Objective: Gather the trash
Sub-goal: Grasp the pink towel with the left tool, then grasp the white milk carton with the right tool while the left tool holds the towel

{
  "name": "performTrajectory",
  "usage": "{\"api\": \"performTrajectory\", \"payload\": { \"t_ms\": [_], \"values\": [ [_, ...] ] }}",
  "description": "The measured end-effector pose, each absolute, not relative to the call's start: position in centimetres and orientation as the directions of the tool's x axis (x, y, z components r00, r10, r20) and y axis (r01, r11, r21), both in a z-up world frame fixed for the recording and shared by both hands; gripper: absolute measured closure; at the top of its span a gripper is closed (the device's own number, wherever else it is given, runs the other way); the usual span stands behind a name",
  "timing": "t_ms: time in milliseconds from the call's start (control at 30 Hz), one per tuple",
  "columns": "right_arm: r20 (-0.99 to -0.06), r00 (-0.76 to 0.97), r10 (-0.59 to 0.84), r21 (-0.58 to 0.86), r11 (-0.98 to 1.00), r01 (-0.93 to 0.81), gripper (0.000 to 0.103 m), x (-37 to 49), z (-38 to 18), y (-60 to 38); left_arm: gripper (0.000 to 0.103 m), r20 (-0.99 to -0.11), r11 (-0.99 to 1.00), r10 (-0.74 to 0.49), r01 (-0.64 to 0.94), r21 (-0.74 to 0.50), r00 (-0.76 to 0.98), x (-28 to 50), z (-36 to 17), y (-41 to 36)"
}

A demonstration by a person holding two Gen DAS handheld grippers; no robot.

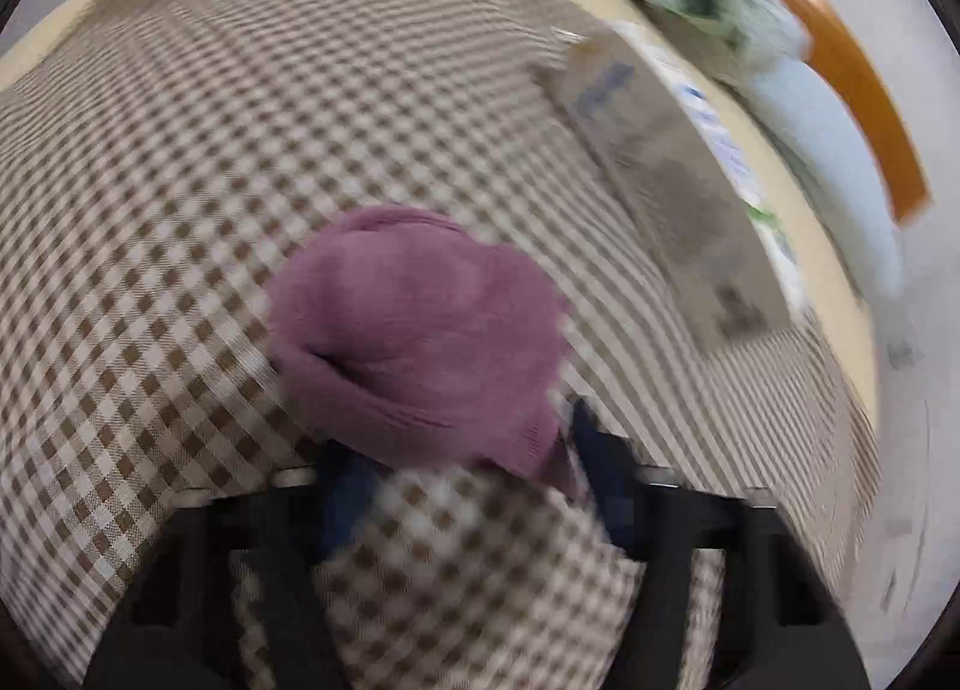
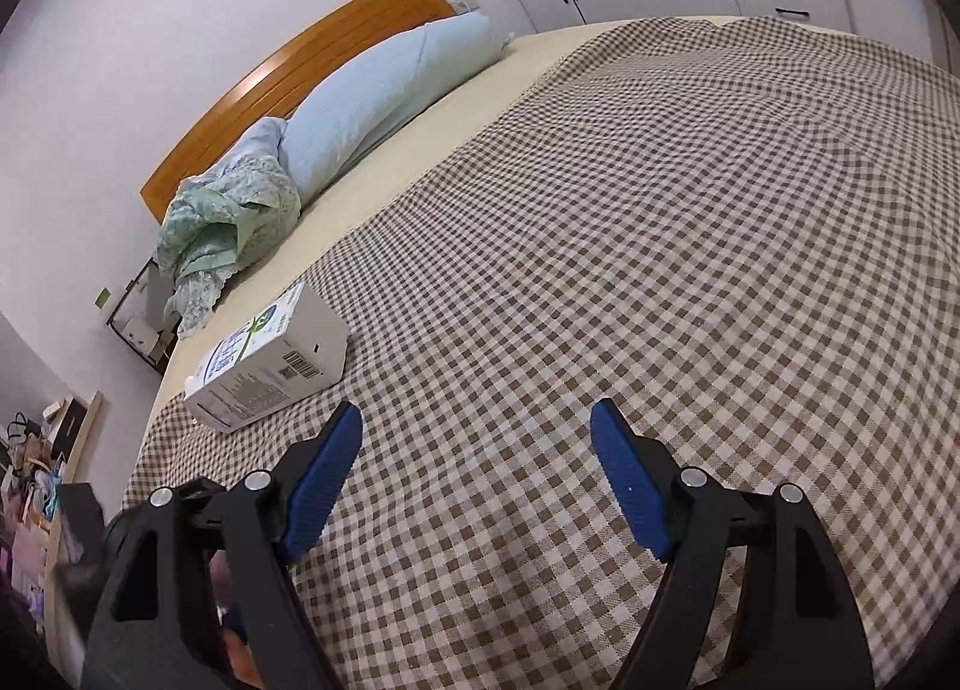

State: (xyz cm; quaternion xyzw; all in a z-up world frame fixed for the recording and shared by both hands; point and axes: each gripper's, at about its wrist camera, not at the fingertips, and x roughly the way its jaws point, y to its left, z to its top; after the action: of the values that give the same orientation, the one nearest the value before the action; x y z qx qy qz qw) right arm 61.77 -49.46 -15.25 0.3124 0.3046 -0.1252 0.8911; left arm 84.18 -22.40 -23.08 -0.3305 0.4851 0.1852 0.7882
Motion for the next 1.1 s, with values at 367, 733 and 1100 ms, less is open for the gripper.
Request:
{"api": "performTrajectory", "payload": {
  "t_ms": [367,733,1100],
  "values": [
    [-0.605,0.796,0.003,0.549,0.726,0.414,0.028,59.7,-15.0,-50.9,0.087,-0.879,0.879,-0.241,0.476,-0.020,0.410,79.9,-20.9,-20.1],
    [-0.623,0.782,0.009,0.441,0.829,0.342,0.028,60.5,-13.9,-45.4,0.039,-0.823,0.929,-0.265,0.362,-0.078,0.503,78.5,-21.8,-16.4],
    [-0.644,0.765,-0.016,0.366,0.872,0.326,0.028,60.7,-14.0,-43.7,0.100,-0.762,0.957,-0.289,0.173,-0.232,0.579,79.4,-22.5,-11.9]
  ]
}}
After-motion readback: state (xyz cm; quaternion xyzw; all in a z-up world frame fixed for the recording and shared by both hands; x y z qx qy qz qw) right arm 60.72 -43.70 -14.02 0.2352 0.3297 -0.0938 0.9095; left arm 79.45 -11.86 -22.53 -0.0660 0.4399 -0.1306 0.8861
